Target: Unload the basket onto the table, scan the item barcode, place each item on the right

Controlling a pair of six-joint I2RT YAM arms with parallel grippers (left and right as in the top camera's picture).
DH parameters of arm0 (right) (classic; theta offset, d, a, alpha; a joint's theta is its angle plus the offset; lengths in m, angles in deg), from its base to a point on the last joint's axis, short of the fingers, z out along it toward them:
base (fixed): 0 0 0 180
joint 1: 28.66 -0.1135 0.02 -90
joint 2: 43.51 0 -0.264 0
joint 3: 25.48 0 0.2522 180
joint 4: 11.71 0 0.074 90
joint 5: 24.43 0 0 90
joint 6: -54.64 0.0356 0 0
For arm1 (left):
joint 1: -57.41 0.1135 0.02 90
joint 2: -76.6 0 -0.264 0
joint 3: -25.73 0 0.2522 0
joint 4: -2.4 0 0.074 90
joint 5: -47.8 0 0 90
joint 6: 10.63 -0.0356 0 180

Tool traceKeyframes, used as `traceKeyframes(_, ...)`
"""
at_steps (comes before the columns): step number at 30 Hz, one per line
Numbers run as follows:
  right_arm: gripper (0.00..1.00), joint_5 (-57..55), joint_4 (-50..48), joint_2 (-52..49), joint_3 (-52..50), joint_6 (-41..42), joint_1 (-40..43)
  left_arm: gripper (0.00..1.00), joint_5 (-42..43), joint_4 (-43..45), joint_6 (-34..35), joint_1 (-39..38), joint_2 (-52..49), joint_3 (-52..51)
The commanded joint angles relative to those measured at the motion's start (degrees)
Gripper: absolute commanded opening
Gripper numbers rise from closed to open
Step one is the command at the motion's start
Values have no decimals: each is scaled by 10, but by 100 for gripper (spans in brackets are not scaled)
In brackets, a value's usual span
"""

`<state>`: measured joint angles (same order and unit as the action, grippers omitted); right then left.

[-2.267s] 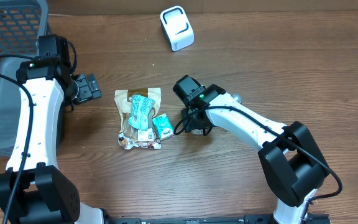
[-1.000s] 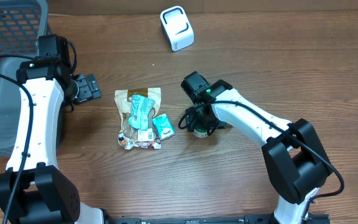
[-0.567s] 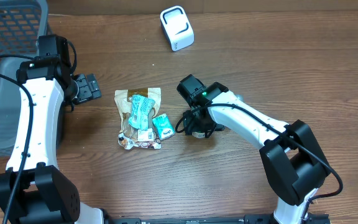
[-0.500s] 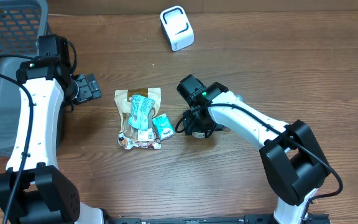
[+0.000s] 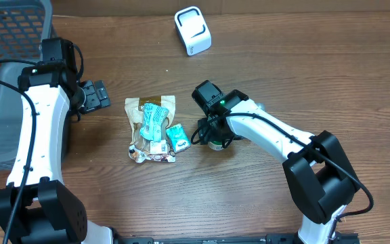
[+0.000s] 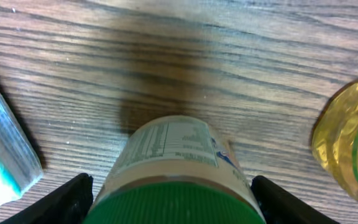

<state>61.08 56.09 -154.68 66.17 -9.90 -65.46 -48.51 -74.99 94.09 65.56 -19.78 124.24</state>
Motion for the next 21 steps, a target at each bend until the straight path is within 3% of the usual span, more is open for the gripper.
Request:
traceKeyframes(1, 77, -8, 3, -2, 8, 2, -2, 100, -7, 0, -8, 1, 9, 12)
traceKeyframes(7, 72, -6, 3, -2, -9, 2, -2, 100, -7, 0, -8, 1, 9, 12)
traceKeyframes(11, 61, -6, -1, -2, -9, 3, -2, 99, -7, 0, -8, 1, 9, 12)
traceKeyframes(21, 58, 23, 6, -2, -1, 3, -2, 99, -7, 0, -8, 1, 9, 12)
